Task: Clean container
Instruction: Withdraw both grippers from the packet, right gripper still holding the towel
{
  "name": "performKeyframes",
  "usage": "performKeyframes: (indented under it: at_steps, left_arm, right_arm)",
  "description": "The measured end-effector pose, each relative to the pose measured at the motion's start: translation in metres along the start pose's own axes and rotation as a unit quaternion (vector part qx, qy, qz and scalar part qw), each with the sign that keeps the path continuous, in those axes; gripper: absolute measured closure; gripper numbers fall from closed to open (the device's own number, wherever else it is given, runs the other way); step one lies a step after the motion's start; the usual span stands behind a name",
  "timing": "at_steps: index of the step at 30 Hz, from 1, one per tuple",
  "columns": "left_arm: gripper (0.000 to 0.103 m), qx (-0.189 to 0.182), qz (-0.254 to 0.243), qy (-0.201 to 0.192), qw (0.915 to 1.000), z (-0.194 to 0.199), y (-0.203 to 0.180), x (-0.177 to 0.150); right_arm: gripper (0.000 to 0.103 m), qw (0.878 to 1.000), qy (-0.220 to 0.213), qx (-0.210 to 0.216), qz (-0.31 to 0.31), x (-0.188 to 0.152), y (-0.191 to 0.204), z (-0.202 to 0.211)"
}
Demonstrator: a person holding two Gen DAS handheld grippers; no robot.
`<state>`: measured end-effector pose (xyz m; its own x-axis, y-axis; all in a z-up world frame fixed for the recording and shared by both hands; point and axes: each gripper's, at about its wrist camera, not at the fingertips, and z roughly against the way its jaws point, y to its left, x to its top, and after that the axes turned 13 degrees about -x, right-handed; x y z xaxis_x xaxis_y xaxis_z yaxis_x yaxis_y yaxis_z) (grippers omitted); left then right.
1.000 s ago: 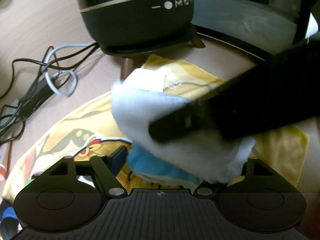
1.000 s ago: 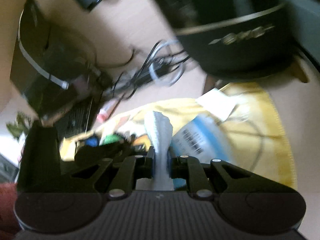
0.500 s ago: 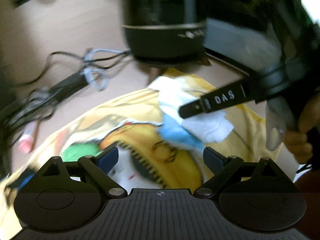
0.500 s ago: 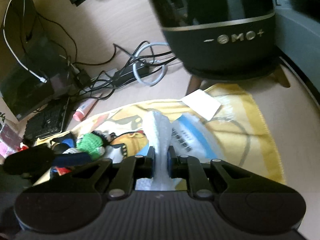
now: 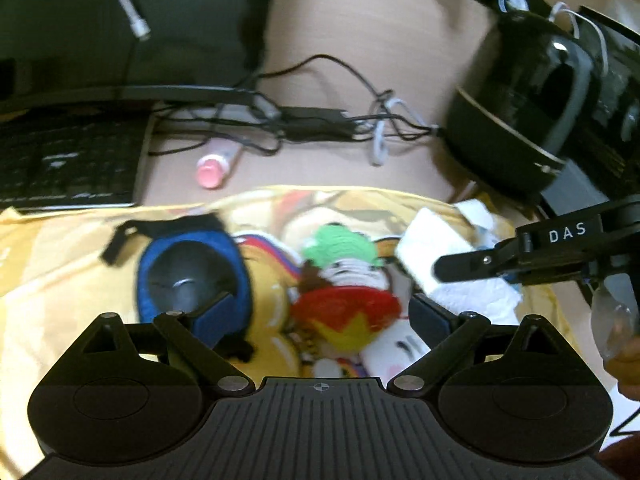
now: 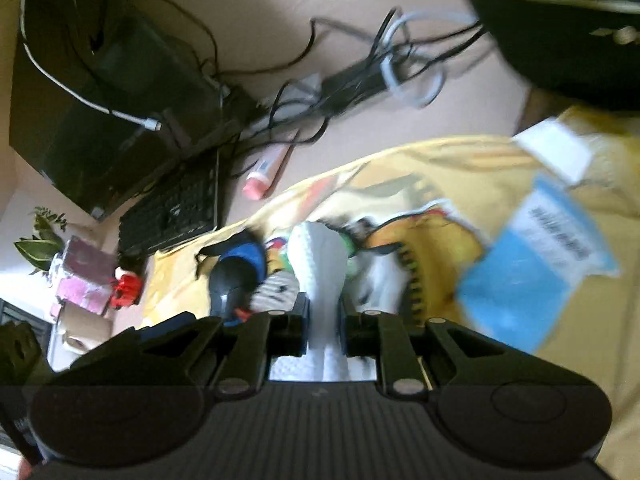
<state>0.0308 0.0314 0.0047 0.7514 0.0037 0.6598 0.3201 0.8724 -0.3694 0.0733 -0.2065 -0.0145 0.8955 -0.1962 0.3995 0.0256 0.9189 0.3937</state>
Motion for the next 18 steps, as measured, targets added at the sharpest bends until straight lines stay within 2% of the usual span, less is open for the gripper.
performKeyframes:
  at_steps: [6,8,10,14,18]
  left_arm:
    - [0.006,0.028,0.026,0.003,0.9993,0.008,0.023,0.005]
    - [0.006,0.014,0.057,-0.005,0.9983,0.006,0.028,0.01]
    - [0.006,-0.007,0.075,-0.013,0.9971,0.002,0.031,0.015]
    - [0.006,-0.033,0.029,-0.002,0.999,-0.017,0.021,0.017]
    - [0.006,-0.066,-0.01,0.027,0.9974,-0.042,0.008,0.014]
  right_arm:
    - [0.085,1.0,0.014,0.018,-0.002,-0.046,0.01,-0.006]
    - [0.085,0.999,0.03,0.028,-0.018,-0.051,0.007,-0.009]
    - [0.085,0.999,0.0,0.031,-0.029,-0.043,0.005,-0.003]
    - [0.085,0.998,-0.055,0.032,-0.011,-0.032,0.009,0.005]
    - [0.085,0.996,-0.082,-0.021,0.0,-0.037,0.009,0.006]
